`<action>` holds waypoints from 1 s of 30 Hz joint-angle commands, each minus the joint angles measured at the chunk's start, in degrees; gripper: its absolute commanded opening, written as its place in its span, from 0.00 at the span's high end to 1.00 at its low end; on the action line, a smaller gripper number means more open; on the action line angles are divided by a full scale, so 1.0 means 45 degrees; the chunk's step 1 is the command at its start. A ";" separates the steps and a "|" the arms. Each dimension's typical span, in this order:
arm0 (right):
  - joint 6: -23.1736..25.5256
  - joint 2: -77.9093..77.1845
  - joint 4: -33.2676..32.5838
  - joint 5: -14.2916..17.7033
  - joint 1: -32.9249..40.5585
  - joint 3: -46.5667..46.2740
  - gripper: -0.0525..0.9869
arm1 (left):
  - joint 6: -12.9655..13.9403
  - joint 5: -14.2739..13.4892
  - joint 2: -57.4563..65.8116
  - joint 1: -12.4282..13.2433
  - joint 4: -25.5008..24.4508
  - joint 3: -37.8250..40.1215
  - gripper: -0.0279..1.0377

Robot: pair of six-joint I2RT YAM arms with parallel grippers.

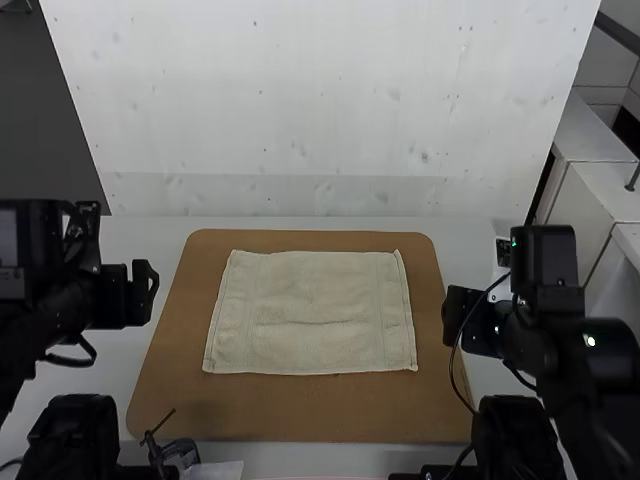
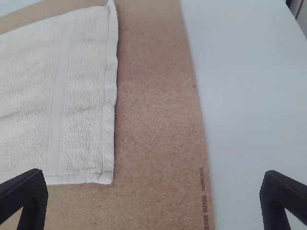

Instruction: Fold the towel.

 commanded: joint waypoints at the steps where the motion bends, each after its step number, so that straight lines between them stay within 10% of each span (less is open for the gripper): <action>1: 0.0200 0.1636 0.0662 -0.0121 0.0136 0.0583 0.02 | -0.0034 0.0010 0.2084 -0.0080 0.0587 0.0608 0.08; 9: 0.0337 0.6246 0.2674 -0.0121 -0.0001 0.1520 0.03 | -0.0073 -0.0966 0.8685 -0.0315 0.2931 0.1448 0.08; 14: 0.0591 0.9117 0.4666 -0.0004 -0.0040 0.2165 0.03 | -0.0229 -0.1709 1.1322 -0.1428 0.4162 0.2210 0.08; 30: 0.1880 1.7710 0.7576 -0.0082 0.1210 0.5817 0.03 | -0.0346 -0.1728 1.4759 -0.2248 0.4923 0.4397 0.08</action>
